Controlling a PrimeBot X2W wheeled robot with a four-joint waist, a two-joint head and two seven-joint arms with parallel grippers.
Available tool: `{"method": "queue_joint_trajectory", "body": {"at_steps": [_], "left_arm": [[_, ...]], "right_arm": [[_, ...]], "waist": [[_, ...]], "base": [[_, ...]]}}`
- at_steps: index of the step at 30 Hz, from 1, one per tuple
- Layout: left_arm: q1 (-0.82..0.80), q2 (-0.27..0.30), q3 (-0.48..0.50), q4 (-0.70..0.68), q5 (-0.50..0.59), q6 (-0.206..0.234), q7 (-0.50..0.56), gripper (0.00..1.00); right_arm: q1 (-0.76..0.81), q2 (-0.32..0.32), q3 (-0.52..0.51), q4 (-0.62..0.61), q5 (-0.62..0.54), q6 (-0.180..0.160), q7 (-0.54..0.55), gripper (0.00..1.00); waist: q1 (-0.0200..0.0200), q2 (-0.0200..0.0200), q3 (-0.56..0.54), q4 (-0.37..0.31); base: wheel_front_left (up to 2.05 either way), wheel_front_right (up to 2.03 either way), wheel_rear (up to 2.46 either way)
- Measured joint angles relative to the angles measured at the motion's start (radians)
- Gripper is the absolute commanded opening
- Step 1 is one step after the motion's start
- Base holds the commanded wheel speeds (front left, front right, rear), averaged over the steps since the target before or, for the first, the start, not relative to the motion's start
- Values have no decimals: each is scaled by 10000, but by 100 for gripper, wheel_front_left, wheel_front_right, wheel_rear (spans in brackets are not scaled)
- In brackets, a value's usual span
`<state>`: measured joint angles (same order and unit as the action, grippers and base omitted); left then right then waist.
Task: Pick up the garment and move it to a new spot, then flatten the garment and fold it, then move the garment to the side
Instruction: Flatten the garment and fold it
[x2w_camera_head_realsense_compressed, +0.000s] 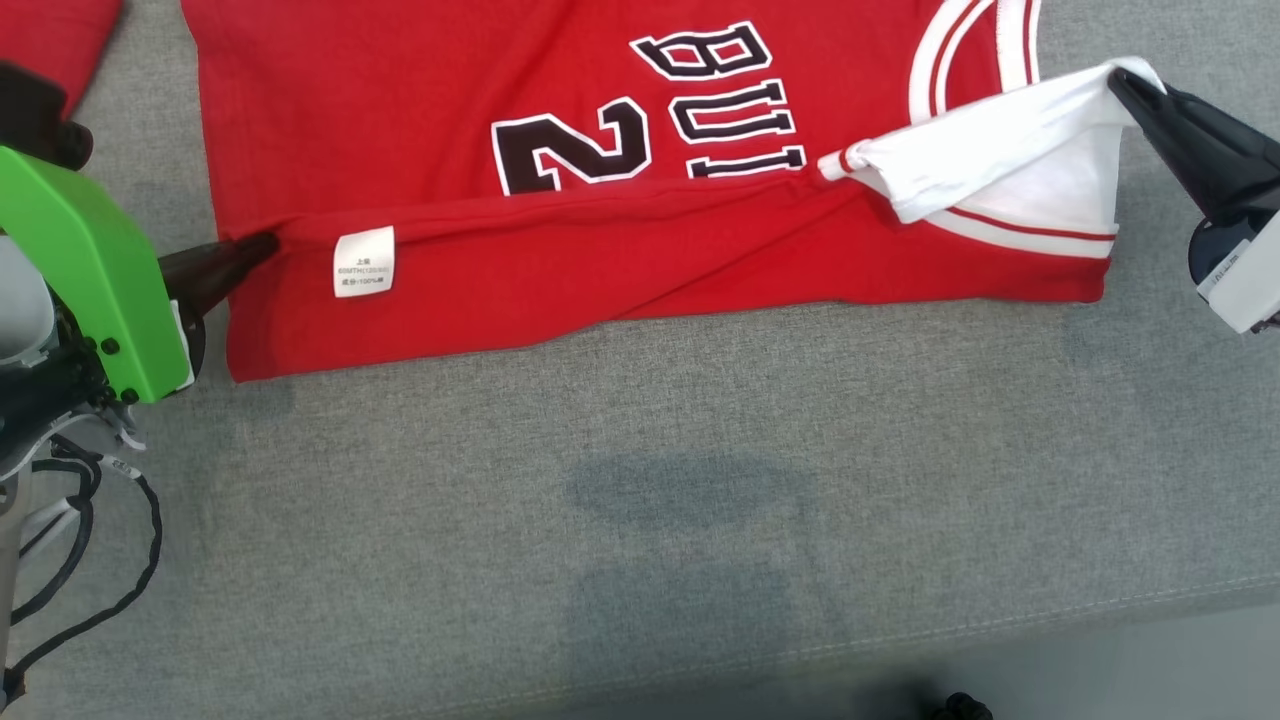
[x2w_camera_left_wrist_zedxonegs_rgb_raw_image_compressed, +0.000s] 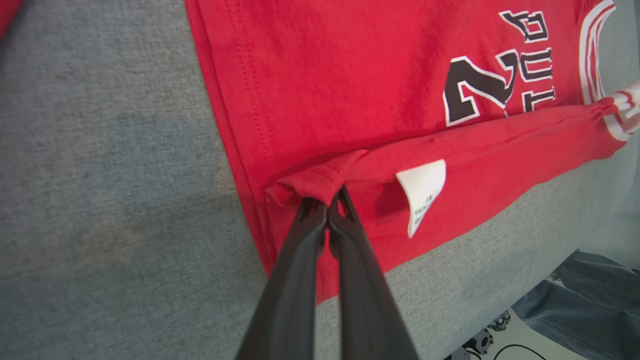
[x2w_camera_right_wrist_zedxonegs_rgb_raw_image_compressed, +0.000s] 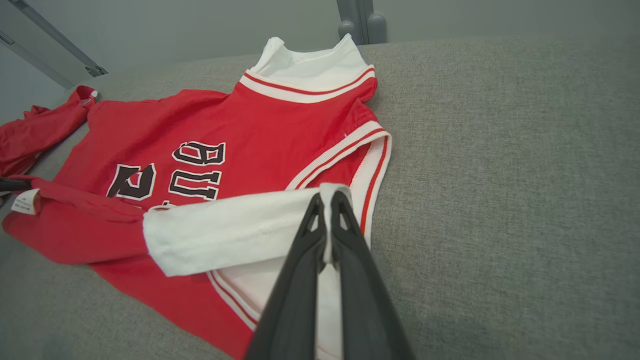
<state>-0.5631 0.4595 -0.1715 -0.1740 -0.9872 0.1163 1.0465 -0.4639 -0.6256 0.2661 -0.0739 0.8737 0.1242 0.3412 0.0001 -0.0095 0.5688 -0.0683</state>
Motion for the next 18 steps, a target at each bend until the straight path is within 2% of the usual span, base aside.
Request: {"method": "queue_joint_trajectory", "body": {"at_steps": [3, 6, 7, 8, 9, 10, 11, 12, 13, 18], "left_arm": [[-129, -15, 2, 117, 105, 6, 58, 0], [-218, -65, -21, 347, 240, 33, 56, 0], [-231, -69, -23, 387, 280, 33, 56, 0], [-255, -88, -8, 443, 318, 33, 6, 0], [-293, -125, 8, 510, 385, 44, -56, 8], [-335, -165, 15, 587, 449, 46, -63, 31], [-361, -247, 36, 681, 514, 65, -130, 49], [-369, -320, 15, 752, 616, 69, -199, 81], [-370, -385, -8, 846, 717, 69, -284, 99], [-371, -640, 102, 1218, 779, 69, -677, 100]], "right_arm": [[-256, 42, 96, 88, -19, 2, -2, 0], [-449, 102, 211, 247, -42, 2, -6, 5], [-500, 132, 263, 309, -88, 2, -21, 13], [-568, 180, 303, 378, -151, 2, -56, 43], [-639, 234, 320, 433, -203, 2, -81, 76], [-703, 268, 339, 481, -230, 2, -128, 100], [-758, 284, 357, 552, -242, 2, -163, 100], [-814, 288, 355, 640, -320, 2, -253, 100], [-833, 305, 305, 761, -405, 2, -393, 100], [-831, 410, 322, 1221, -566, 2, -656, 100]], "waist": [[0, 0, 46, -41], [0, 0, 72, -52], [0, 0, 77, -51], [0, 0, 81, -48], [0, 0, 85, -43], [1, 0, 86, -37], [0, 0, 84, -28], [0, 0, 74, -17], [0, 0, 55, -2], [0, 0, -115, 70]], "base": [[0, 0, 0], [0, 0, 0], [0, 0, 0], [0, 0, 0], [0, 0, 0], [0, 0, 0], [0, 0, 0], [0, 0, 0], [0, 0, 0], [0, 0, 0]]}}
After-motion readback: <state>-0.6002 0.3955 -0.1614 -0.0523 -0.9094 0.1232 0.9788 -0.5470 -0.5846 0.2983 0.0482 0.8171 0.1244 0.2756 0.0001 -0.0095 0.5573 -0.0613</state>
